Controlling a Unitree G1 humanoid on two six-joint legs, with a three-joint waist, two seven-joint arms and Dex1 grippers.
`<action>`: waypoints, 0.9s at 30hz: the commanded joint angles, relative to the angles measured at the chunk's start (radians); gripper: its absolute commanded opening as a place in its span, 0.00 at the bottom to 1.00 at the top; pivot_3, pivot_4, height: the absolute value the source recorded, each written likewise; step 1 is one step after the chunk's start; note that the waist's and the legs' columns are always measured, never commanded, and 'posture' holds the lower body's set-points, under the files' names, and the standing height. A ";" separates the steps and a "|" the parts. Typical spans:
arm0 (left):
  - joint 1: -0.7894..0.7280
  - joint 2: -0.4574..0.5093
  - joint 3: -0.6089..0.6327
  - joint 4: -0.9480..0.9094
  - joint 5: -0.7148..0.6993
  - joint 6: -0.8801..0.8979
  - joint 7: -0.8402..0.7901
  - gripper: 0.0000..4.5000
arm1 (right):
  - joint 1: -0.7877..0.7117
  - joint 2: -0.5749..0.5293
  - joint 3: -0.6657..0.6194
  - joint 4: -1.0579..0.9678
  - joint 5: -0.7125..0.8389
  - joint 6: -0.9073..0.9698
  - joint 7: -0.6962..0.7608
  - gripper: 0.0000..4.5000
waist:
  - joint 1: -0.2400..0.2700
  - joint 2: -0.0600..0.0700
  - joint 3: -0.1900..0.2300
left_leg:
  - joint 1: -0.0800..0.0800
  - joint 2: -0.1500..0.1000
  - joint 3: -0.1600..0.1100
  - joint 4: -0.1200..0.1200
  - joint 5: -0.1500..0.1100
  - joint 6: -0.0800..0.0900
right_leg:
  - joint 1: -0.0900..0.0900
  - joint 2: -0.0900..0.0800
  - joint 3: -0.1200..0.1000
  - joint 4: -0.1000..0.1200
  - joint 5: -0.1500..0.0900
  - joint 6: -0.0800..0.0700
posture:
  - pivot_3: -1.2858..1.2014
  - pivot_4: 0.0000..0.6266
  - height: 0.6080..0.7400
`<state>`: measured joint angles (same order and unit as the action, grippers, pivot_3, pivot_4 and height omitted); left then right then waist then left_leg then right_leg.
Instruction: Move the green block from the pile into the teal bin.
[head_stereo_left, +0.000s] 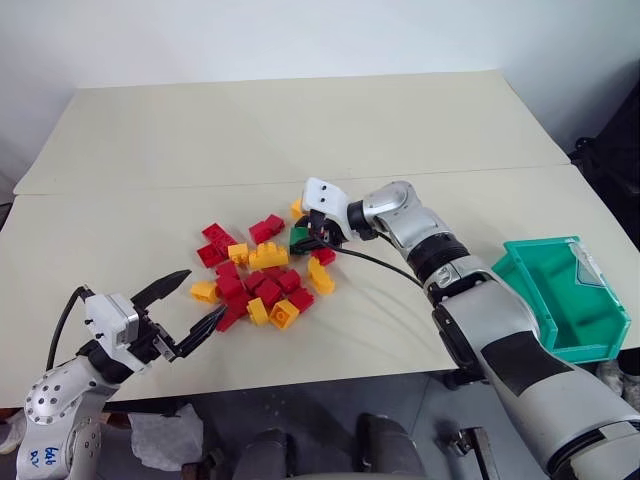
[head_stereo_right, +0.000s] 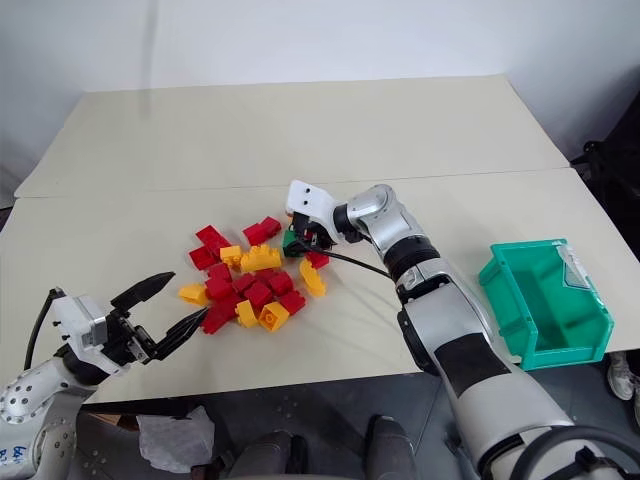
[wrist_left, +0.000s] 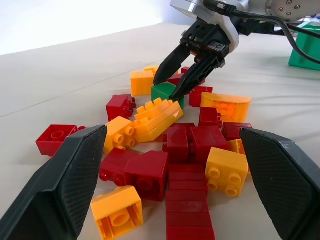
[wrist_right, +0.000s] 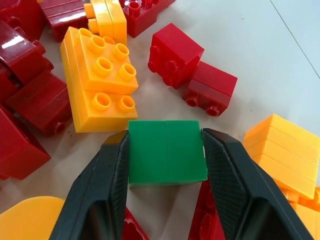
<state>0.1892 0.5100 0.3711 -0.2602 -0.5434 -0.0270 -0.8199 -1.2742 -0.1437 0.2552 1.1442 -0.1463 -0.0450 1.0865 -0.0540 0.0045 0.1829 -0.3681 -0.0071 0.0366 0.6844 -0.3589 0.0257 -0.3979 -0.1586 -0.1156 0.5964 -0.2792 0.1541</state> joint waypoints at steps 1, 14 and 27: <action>-0.028 0.011 -0.010 -0.026 -0.011 0.012 0.001 1.00 | 0.009 -0.019 -0.067 -0.043 0.057 0.009 -0.008 0.41 | 0.000 0.000 0.000 | 0.000 0.000 0.000 0.000 0.000 0.000 | 0.000 0.000 0.000 0.000 0.000 0.000 | 0.52 0.24 1.00; -0.262 0.008 -0.159 -0.017 -0.028 0.084 -0.054 1.00 | 0.336 -0.334 -0.265 -0.772 0.356 0.445 0.106 0.41 | 0.026 0.001 0.001 | -0.001 0.001 0.000 0.001 -0.001 -0.001 | 0.000 0.002 -0.002 -0.001 0.000 0.000 | 0.52 0.24 1.00; -0.107 0.034 -0.049 0.026 0.002 0.025 -0.061 1.00 | 0.265 -0.137 -0.021 -0.751 0.269 0.584 -0.047 0.99 | 0.007 0.004 0.002 | 0.000 0.005 0.004 0.001 0.001 -0.005 | -0.002 0.007 0.002 0.000 0.001 -0.006 | 0.52 0.24 1.00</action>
<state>0.0589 0.5316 0.2798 -0.1897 -0.5408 0.0172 -0.8919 -0.9711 -0.2993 0.2261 0.3765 0.1351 0.5667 1.0556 -0.0474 0.0082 0.1850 -0.3682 -0.0020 0.0395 0.6855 -0.3579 0.0208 -0.3999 -0.1513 -0.1141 0.5965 -0.2785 0.1479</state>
